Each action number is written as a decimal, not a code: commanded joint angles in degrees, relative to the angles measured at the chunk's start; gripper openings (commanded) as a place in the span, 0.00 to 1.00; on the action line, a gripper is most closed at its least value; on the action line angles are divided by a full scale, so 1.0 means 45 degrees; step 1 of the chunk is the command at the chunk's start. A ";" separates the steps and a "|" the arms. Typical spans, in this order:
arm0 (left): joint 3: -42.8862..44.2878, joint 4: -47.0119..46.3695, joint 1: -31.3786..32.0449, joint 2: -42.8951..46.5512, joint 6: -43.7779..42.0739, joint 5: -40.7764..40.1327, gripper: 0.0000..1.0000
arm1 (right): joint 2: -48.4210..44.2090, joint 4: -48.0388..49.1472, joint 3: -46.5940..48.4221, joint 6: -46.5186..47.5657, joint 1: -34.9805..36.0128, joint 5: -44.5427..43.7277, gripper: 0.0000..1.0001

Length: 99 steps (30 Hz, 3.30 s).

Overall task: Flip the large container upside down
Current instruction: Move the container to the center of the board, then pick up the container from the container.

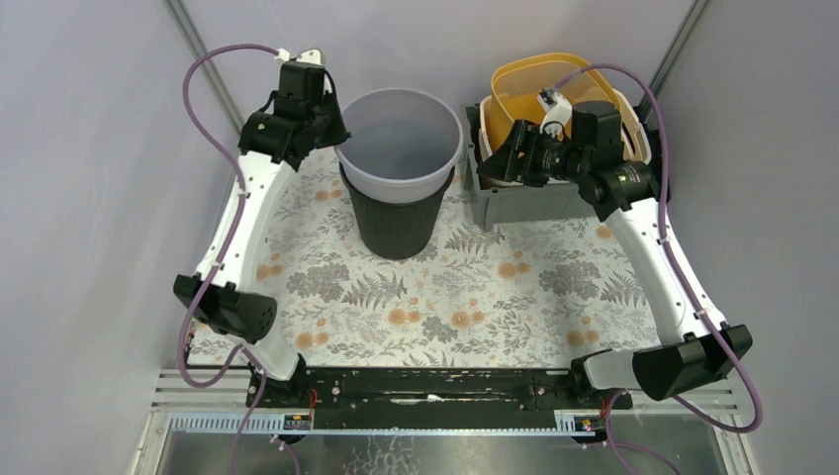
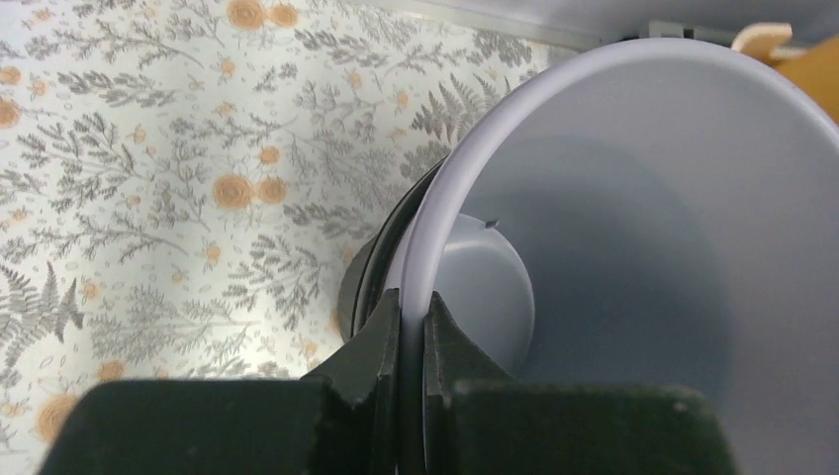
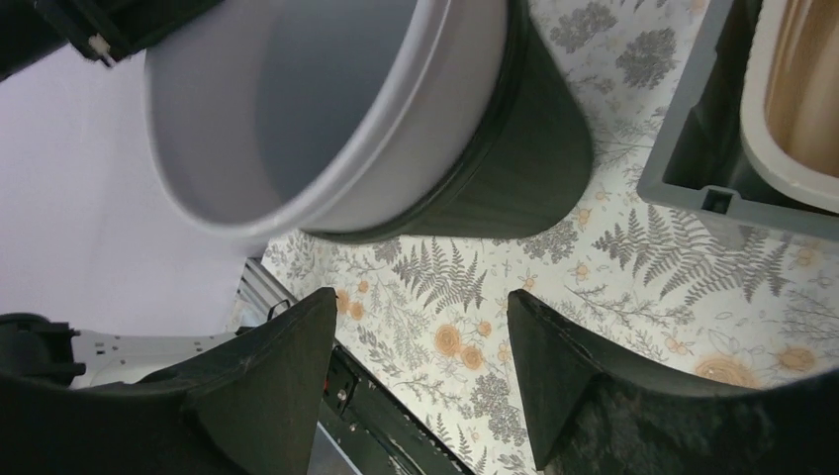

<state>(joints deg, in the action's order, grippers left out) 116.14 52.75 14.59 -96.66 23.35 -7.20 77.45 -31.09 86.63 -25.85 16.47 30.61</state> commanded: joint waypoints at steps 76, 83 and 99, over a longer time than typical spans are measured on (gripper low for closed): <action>-0.3267 -0.3678 0.2341 0.3561 0.0013 0.3623 0.01 | 0.1710 -0.4816 0.7763 0.3668 0.5264 -0.1776 0.66; -0.2783 -0.3561 0.2344 0.2719 -0.0486 0.4045 0.08 | 0.3803 -0.6473 0.9812 0.5095 0.7615 -0.4361 0.66; -0.3326 -0.4187 0.2278 0.2749 -0.0502 0.3973 0.71 | 0.5907 -0.7801 1.0411 0.5667 0.9092 -0.7881 0.65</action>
<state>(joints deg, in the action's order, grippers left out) 100.90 39.27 24.71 -86.08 21.08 10.02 104.53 -64.99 133.14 -1.80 56.71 -0.67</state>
